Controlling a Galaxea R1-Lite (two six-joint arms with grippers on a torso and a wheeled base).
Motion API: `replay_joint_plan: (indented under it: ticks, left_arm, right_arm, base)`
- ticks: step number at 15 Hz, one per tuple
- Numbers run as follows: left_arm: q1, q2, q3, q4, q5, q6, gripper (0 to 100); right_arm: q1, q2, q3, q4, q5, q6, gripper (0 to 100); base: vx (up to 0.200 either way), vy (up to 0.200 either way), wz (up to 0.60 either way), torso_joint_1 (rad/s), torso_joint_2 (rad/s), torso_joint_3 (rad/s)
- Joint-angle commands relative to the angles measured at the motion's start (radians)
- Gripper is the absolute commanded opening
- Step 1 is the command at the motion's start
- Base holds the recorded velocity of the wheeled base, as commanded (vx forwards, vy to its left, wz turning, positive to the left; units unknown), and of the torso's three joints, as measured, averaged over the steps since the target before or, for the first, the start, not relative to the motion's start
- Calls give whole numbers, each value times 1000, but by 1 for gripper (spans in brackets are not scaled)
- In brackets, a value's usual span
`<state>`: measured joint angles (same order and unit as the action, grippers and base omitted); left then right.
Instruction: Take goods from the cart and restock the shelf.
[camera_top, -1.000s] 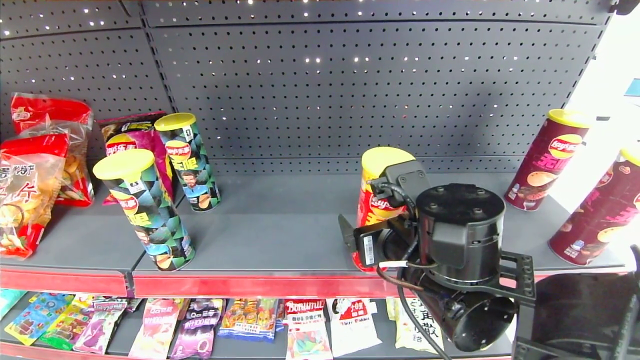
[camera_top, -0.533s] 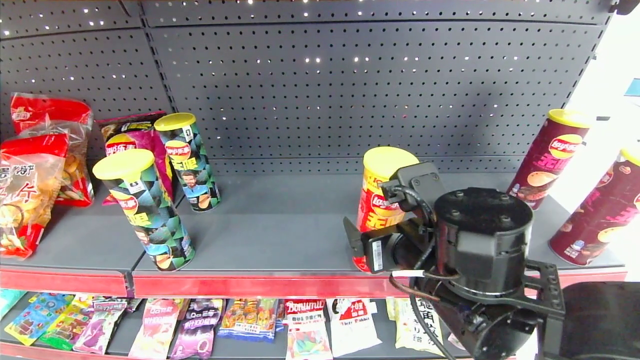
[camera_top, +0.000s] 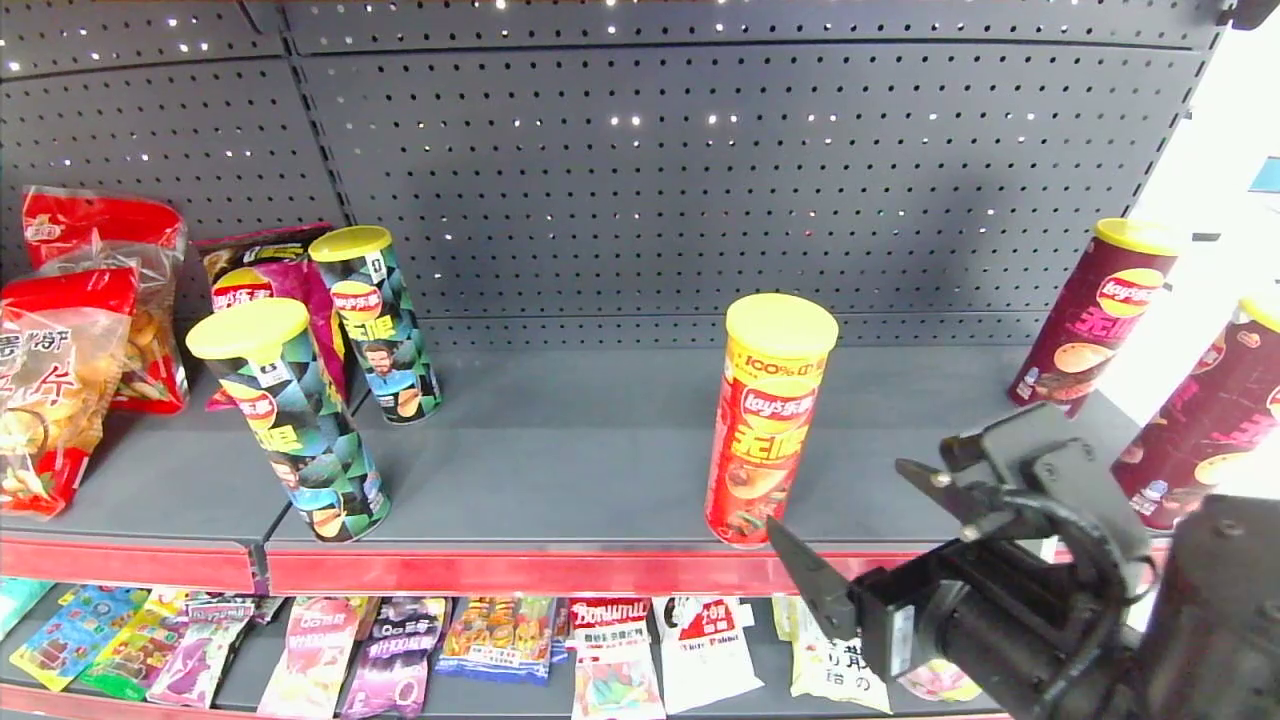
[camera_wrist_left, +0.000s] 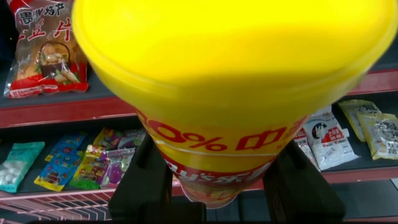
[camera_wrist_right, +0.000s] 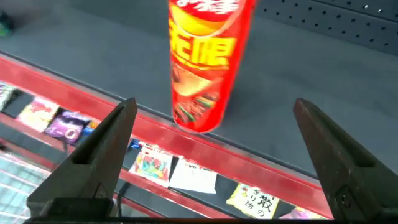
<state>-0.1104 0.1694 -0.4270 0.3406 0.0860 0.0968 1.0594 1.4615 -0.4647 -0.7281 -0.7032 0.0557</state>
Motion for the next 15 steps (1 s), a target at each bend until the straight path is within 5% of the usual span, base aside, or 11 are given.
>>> replay_joint_plan:
  ticks: [1,4,6,9,12,15]
  left_arm:
    - [0,25,-1,-2,1,1,0]
    - [-2,29,-1,-5,-8,21,0]
    - [-3,30,-6,-5,-45,21,0]
    - [-3,41,-15,-20,-157,17,0]
    - [-5,48,-27,-60,-273,-19,0]
    - [-5,79,-73,-61,-288,-60,0]
  right_arm:
    - [-156,-190,87,6,119,-19,100]
    - [-519,-328,202,7,545,-123,100]
    - [-670,-455,278,13,761,-194,100]
    - [-737,-714,368,154,688,-240,100]
    - [-868,-1075,235,677,600,-246,100]
    - [-918,-1373,153,1128,559,-240,100]
  base:
    - [0,0,0,0,0,0]
    - [0,0,0,0,0,0]
    - [0,0,0,0,0,0]
    - [0,0,0,0,0,0]
    - [0,0,0,0,0,0]
    - [0,0,0,0,0,0]
